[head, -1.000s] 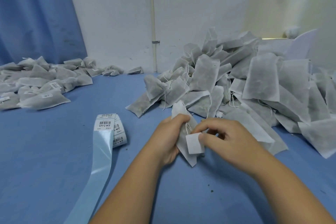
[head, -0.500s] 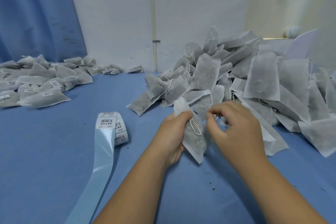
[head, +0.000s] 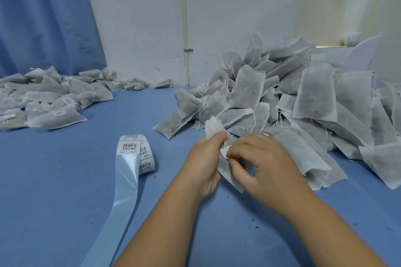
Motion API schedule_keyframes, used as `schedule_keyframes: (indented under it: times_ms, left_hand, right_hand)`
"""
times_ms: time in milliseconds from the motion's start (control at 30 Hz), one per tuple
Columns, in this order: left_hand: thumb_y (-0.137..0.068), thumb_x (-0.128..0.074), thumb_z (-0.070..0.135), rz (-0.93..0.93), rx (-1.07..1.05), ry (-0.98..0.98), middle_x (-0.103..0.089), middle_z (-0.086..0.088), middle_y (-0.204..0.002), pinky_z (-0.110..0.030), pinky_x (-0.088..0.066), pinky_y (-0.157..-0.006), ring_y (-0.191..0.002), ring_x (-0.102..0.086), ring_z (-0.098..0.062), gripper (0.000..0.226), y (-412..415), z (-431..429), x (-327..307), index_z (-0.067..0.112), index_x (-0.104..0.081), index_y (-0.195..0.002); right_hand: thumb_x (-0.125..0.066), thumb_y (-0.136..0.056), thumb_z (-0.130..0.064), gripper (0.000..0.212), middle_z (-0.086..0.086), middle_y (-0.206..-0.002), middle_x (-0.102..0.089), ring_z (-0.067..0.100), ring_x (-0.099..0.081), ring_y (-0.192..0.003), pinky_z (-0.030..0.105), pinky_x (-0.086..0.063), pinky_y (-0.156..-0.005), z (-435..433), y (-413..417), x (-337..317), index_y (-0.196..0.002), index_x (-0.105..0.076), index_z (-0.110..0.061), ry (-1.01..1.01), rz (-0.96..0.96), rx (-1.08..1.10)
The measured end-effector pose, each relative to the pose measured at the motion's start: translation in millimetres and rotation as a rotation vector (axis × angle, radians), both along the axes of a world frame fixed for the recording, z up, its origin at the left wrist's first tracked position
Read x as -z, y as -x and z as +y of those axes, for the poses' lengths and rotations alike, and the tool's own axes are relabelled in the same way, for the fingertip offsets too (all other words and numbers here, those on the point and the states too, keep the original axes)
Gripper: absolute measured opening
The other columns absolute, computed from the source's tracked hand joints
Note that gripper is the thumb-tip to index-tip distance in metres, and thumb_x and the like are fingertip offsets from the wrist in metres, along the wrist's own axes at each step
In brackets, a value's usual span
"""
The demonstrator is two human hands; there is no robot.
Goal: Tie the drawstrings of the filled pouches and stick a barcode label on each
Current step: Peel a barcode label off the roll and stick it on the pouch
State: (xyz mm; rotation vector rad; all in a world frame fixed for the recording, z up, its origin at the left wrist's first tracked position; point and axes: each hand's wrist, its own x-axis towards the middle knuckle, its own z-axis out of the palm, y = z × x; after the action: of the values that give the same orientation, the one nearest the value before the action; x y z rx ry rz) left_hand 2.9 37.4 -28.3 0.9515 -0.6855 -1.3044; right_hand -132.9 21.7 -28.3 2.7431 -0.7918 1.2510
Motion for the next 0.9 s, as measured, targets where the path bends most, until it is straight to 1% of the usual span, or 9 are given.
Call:
schedule_keyframes:
  times_ms: [233, 300, 367, 400, 467, 533, 633, 767, 900]
  left_hand:
    - [-0.101, -0.051, 0.018, 0.010, 0.022, 0.021, -0.066, -0.010, -0.076, -0.033, -0.056, -0.069, -0.070, -0.066, -0.021, 0.019, -4.6, 0.9, -0.9, 0.004, -0.061, -0.093]
    - [-0.098, -0.055, 0.015, 0.041, 0.097, 0.061, -0.064, -0.015, -0.083, -0.032, -0.059, -0.067, -0.075, -0.066, -0.023, 0.016, -5.9, 3.4, -3.5, -0.001, -0.058, -0.100]
    - [-0.094, -0.059, 0.008, 0.034, 0.161, 0.100, -0.066, -0.021, -0.093, -0.034, -0.059, -0.071, -0.084, -0.069, -0.028, 0.025, -6.6, 5.6, -5.1, -0.008, -0.055, -0.112]
    - [-0.093, -0.058, 0.003, 0.016, 0.178, 0.117, -0.068, -0.025, -0.101, -0.036, -0.060, -0.075, -0.091, -0.070, -0.032, 0.031, -6.6, 6.0, -5.2, -0.013, -0.052, -0.119]
    - [-0.090, -0.055, -0.009, -0.019, 0.192, 0.153, -0.066, -0.028, -0.117, -0.040, -0.058, -0.088, -0.108, -0.067, -0.038, 0.037, -5.3, 6.7, -4.9, -0.014, -0.050, -0.126]
    - [-0.083, -0.058, -0.016, -0.037, 0.202, 0.184, -0.064, -0.029, -0.122, -0.042, -0.054, -0.097, -0.114, -0.064, -0.038, 0.044, -3.5, 7.0, -3.7, -0.012, -0.051, -0.127]
    - [-0.075, -0.060, -0.015, -0.107, 0.230, 0.207, -0.063, -0.030, -0.122, -0.041, -0.053, -0.097, -0.108, -0.065, -0.034, 0.053, -1.3, 7.1, -1.1, -0.011, -0.052, -0.127]
    - [-0.074, -0.059, -0.012, -0.196, 0.292, 0.236, -0.063, -0.032, -0.121, -0.037, -0.056, -0.092, -0.104, -0.066, -0.032, 0.050, 2.7, 8.2, 2.3, -0.013, -0.053, -0.124]
    - [-0.074, -0.061, -0.011, -0.233, 0.323, 0.234, -0.069, -0.022, -0.108, -0.030, -0.056, -0.083, -0.098, -0.069, -0.025, 0.049, 4.8, 8.3, 4.0, -0.013, -0.053, -0.123]
  right_hand:
    - [-0.066, -0.079, -0.022, 0.016, -0.015, -0.095, -0.070, 0.017, -0.061, -0.092, 0.038, -0.047, -0.086, 1.7, 2.0, 1.6, -0.088, -0.078, -0.019, -0.110, -0.015, -0.007]
    - [-0.066, -0.081, -0.019, 0.015, -0.019, -0.095, -0.070, 0.011, -0.061, -0.095, 0.026, -0.044, -0.090, 0.6, 2.9, 2.2, -0.089, -0.079, -0.021, -0.187, -0.118, -0.016]
    - [-0.070, -0.083, -0.009, 0.019, -0.024, -0.090, -0.070, 0.004, -0.062, -0.095, 0.015, -0.042, -0.088, -0.6, 4.2, 1.5, -0.085, -0.079, -0.026, -0.324, -0.265, -0.027]
    - [-0.070, -0.083, -0.006, 0.024, -0.024, -0.088, -0.071, 0.001, -0.062, -0.094, 0.013, -0.043, -0.085, -1.8, 4.9, 1.0, -0.082, -0.078, -0.028, -0.420, -0.349, -0.033]
    - [-0.070, -0.083, -0.011, 0.023, -0.020, -0.089, -0.071, -0.003, -0.062, -0.092, 0.011, -0.044, -0.079, -5.9, 6.2, 0.0, -0.080, -0.074, -0.033, -0.593, -0.507, 0.006]
    - [-0.072, -0.083, -0.023, 0.012, -0.016, -0.096, -0.070, -0.005, -0.061, -0.090, 0.013, -0.046, -0.077, -11.4, 8.2, -0.6, -0.090, -0.070, -0.034, -0.743, -0.604, 0.078]
    - [-0.073, -0.082, -0.035, 0.019, -0.013, -0.099, -0.071, 0.000, -0.064, -0.093, 0.017, -0.045, -0.074, -15.1, 11.1, 1.1, -0.100, -0.070, -0.031, -0.974, -0.606, 0.040]
    - [-0.074, -0.082, -0.032, 0.011, -0.004, -0.081, -0.075, 0.009, -0.069, -0.071, 0.027, -0.053, -0.068, -13.2, 12.2, 1.6, -0.087, -0.075, -0.022, -1.059, -0.606, -0.067]
    - [-0.074, -0.083, -0.032, 0.024, 0.008, -0.066, -0.067, 0.014, -0.058, -0.060, 0.037, -0.050, -0.066, -16.4, 12.1, 3.0, -0.072, -0.072, -0.011, -1.044, -0.672, 0.004]
